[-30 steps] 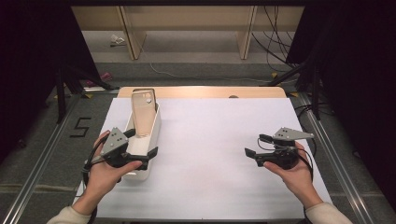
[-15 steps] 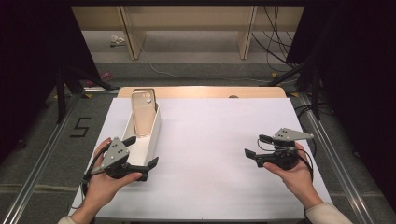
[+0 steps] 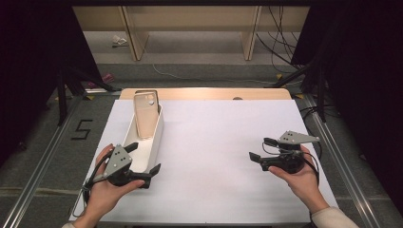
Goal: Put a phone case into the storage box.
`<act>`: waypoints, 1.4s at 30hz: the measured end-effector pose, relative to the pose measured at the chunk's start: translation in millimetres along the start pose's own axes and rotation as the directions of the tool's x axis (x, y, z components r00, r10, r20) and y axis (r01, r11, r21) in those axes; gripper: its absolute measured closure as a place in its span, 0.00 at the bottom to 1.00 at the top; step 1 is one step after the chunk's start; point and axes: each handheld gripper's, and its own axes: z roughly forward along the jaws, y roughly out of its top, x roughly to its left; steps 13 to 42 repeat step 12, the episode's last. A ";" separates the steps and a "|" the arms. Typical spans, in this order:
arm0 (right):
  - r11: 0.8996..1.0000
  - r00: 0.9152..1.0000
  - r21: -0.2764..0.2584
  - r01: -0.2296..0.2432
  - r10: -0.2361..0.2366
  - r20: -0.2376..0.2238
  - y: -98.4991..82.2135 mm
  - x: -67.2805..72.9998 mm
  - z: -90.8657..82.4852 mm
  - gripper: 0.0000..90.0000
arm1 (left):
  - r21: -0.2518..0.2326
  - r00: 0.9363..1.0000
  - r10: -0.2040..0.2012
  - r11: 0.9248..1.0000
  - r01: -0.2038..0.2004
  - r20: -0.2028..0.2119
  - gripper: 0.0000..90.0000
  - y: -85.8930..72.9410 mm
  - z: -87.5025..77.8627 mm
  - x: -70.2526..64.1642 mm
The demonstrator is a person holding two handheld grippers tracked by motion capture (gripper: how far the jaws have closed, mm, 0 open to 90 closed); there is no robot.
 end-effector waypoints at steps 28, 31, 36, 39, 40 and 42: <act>1.000 1.000 0.000 -0.009 0.009 -0.004 -0.6 0.0 0.9 0.18 | 0.005 1.000 0.005 1.000 -0.005 -0.002 0.00 -2.4 1.4 -2.4; 1.000 1.000 0.000 -0.009 0.009 -0.004 -0.6 0.0 0.9 0.18 | 0.005 1.000 0.005 1.000 -0.005 -0.002 0.00 -2.4 1.4 -2.4; 1.000 1.000 0.000 -0.009 0.009 -0.004 -0.6 0.0 0.9 0.18 | 0.005 1.000 0.005 1.000 -0.005 -0.002 0.00 -2.4 1.4 -2.4; 1.000 1.000 0.000 -0.009 0.009 -0.004 -0.6 0.0 0.9 0.18 | 0.005 1.000 0.005 1.000 -0.005 -0.002 0.00 -2.4 1.4 -2.4; 1.000 1.000 0.000 -0.009 0.009 -0.004 -0.6 0.0 0.9 0.18 | 0.005 1.000 0.005 1.000 -0.005 -0.002 0.00 -2.4 1.4 -2.4; 1.000 1.000 0.000 -0.009 0.009 -0.004 -0.6 0.0 0.9 0.18 | 0.005 1.000 0.005 1.000 -0.005 -0.002 0.00 -2.4 1.4 -2.4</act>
